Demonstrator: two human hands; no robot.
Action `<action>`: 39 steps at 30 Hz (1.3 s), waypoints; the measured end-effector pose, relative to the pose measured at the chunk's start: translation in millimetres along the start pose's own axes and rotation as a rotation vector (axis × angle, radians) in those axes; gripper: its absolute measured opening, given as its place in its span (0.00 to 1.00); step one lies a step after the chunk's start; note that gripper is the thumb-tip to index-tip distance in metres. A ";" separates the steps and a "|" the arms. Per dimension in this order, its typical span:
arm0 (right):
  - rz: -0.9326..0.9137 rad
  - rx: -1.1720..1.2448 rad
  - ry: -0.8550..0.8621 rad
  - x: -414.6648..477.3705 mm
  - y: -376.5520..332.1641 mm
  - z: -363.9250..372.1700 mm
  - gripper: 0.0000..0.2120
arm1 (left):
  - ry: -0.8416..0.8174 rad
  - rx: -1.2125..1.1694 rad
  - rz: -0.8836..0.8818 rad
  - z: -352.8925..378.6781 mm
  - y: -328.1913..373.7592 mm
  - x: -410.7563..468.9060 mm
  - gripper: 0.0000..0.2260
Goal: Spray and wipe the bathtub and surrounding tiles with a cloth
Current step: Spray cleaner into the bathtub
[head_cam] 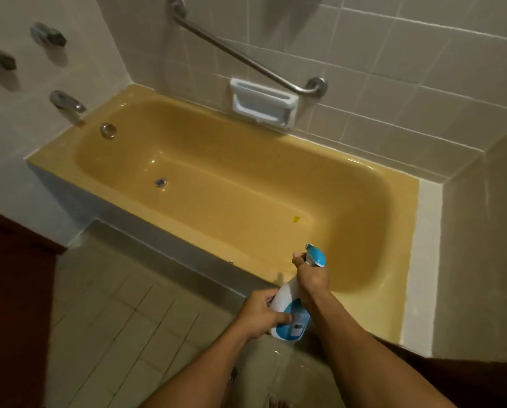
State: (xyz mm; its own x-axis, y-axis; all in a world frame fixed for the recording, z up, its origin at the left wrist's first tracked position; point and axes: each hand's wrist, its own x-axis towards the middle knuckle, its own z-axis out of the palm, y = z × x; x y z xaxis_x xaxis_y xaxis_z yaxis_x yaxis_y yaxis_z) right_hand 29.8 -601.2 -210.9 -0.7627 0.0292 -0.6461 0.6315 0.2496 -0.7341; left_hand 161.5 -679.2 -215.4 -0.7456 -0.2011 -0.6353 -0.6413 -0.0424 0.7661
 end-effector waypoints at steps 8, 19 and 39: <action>0.112 0.199 0.298 25.0 16.0 -100.7 0.16 | -0.190 0.118 0.049 82.2 27.6 22.4 0.25; 0.128 0.340 0.366 31.6 29.1 -176.5 0.10 | -0.271 0.275 0.075 144.6 46.8 25.3 0.26; 0.100 0.351 0.325 35.6 40.9 -196.2 0.10 | -0.254 0.247 0.076 166.7 44.2 16.7 0.25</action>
State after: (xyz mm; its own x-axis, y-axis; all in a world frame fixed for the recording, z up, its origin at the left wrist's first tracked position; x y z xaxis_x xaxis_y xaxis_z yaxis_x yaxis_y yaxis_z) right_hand 1.0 -400.1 -223.0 -0.6651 0.3509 -0.6592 0.6700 -0.1093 -0.7342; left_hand 90.6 -521.3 -208.3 -0.7942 0.0563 -0.6050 -0.5835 0.2071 0.7853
